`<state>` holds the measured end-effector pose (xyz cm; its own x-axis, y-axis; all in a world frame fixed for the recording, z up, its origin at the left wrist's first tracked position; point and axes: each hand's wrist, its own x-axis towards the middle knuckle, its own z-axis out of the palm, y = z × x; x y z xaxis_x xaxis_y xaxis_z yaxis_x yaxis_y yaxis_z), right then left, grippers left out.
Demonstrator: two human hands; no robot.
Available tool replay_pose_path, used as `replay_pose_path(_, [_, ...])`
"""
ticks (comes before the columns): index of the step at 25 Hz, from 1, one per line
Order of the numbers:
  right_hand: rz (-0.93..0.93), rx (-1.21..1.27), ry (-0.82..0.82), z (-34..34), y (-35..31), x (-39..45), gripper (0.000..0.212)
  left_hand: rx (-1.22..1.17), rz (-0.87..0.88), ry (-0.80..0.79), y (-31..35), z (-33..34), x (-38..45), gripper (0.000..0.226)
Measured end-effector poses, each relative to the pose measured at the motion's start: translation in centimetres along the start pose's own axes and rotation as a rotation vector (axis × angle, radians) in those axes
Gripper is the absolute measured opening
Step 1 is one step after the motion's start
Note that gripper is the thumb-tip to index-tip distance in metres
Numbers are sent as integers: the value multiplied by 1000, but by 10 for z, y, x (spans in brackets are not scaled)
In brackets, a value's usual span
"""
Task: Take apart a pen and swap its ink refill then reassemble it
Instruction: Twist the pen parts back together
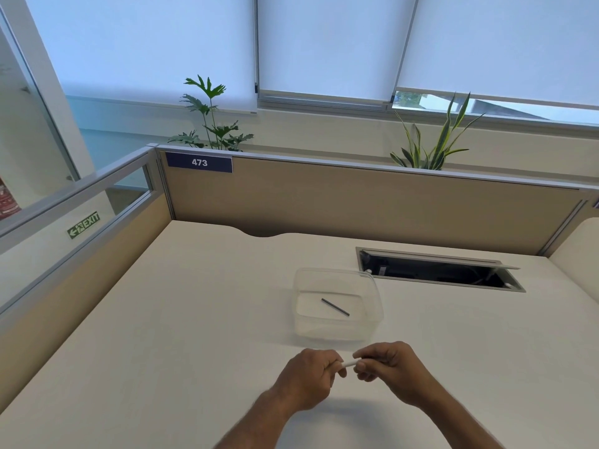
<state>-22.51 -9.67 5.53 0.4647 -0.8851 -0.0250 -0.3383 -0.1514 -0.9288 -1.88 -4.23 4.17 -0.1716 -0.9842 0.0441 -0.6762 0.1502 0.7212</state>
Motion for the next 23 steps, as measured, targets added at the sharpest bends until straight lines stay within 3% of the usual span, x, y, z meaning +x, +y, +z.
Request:
replay_pose_path(8, [-67, -89, 11, 0, -2, -3, 18, -117, -9, -36, 2, -3, 0, 26])
replay_pose_path(23, [60, 60, 79, 5, -2, -4, 23, 137, 98, 231, 1, 6, 5, 20])
